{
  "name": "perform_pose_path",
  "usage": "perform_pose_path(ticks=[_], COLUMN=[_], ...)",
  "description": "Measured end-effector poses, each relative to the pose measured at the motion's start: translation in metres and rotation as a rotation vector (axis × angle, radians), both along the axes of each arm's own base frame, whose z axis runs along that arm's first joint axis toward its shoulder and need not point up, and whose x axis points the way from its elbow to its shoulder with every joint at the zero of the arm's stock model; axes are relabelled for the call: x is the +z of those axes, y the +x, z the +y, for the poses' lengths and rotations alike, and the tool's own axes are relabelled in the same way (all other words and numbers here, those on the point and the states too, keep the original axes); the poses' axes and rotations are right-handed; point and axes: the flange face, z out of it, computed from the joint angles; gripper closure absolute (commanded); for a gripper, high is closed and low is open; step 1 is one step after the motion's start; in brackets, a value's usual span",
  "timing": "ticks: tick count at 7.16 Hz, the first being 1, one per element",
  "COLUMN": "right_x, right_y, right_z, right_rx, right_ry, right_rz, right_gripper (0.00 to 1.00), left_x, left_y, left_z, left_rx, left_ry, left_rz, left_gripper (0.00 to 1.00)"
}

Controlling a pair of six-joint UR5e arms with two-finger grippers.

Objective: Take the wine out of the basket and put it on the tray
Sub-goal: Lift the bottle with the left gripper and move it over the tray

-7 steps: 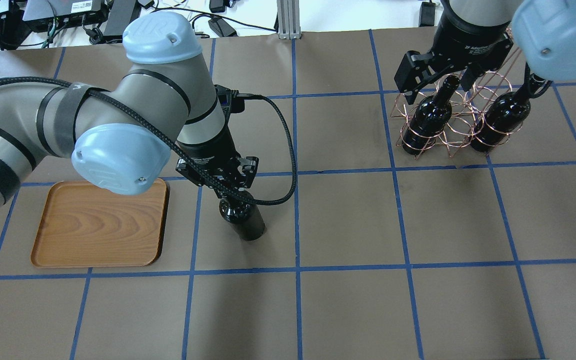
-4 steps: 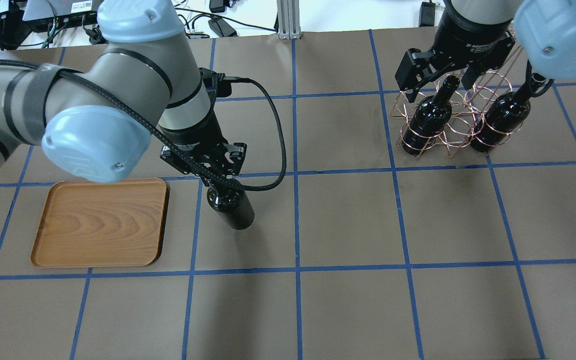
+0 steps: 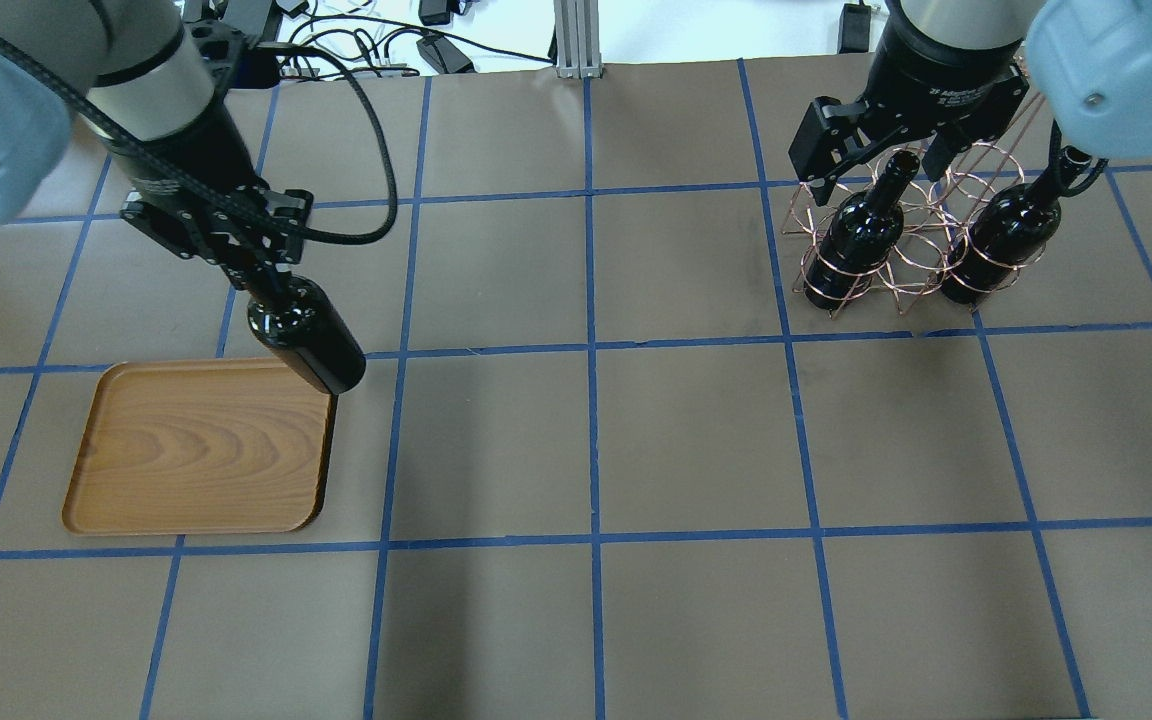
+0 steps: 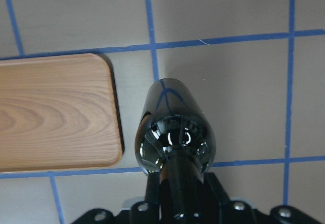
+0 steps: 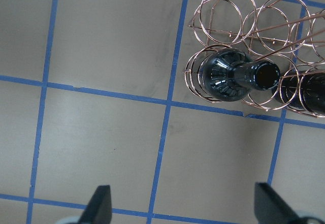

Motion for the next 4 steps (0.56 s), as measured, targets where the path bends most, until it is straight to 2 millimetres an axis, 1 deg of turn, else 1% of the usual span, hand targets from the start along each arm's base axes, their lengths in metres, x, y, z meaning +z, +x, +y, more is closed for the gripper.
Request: perform_pose_path(ticks=[1,2,3,4], right_x=[0.0,0.0,0.001,0.001], right_y=[0.0,0.0,0.0,0.0], right_z=[0.0,0.0,0.0,0.0], right_rx=[0.0,0.0,0.0,0.0], right_ry=[-0.001,-0.002,-0.002,-0.002], right_rz=[0.0,0.0,0.0,0.0], right_gripper=[0.0,0.0,0.0,0.0], left_x=[-0.004,-0.011,-0.024,-0.041], left_y=[0.046,0.087,0.118,0.139], left_z=[-0.005,-0.005,-0.001,0.003], left_rx=[0.002,-0.001,-0.002,0.001], left_ry=[0.013,0.031,0.055,0.071], left_rz=[0.008,0.022,0.04,0.055], left_gripper=[1.0,1.0,1.0,1.0])
